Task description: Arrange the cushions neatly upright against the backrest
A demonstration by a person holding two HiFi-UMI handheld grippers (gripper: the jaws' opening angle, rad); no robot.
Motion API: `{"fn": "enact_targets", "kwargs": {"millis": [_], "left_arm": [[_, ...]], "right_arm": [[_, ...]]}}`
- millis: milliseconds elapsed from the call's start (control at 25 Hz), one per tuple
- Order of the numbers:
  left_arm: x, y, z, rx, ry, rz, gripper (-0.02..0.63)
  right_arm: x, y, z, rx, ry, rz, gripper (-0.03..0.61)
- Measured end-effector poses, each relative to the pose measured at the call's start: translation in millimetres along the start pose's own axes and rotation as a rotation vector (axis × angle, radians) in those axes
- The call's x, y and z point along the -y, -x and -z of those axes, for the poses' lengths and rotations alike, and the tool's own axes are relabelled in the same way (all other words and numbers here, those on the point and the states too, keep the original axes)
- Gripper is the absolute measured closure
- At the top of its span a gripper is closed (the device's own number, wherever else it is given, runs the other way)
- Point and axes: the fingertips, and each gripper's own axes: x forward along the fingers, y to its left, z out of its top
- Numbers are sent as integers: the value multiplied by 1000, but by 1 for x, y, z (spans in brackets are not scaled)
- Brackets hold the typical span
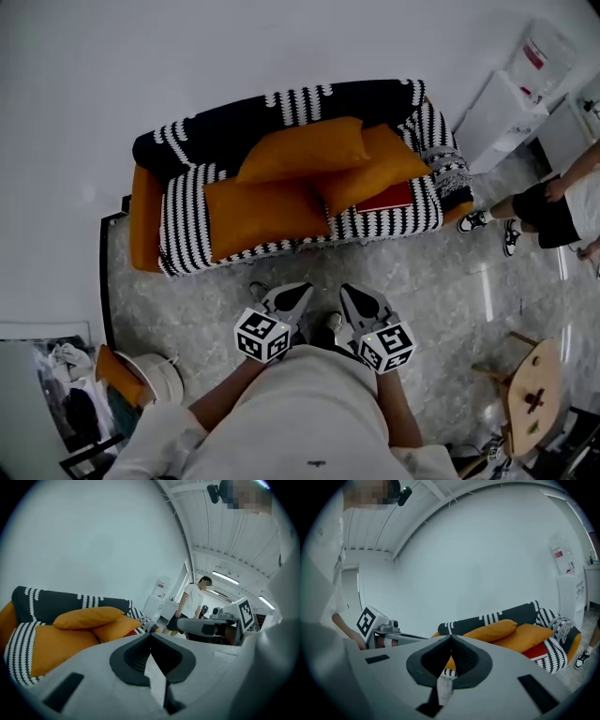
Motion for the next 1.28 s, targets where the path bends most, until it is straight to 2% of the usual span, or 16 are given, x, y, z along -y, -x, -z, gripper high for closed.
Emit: {"fn": "enact_targets", "kwargs": {"millis": [320, 600, 840, 1040, 1160, 1280], "left_arm": [[-12, 10, 8, -43, 4, -9, 603], [-70, 20, -5, -39, 38, -37, 601], [-146, 23, -42, -1, 64, -20, 603], [-224, 38, -88, 47, 37, -57, 601], [-270, 51, -105, 66, 46, -85, 601], [-310, 60, -106, 55, 78, -108, 600]], "right_arm": [[-8, -23, 12, -29, -60, -4, 571], [-9, -74, 6, -41, -72, 46, 569], [-4, -143, -15, -59, -63, 112, 569], [-11, -210, -47, -59, -44, 135, 561], [-14, -246, -62, -67, -36, 156, 489], [-14, -269, -65, -91, -19, 193, 477]]}}
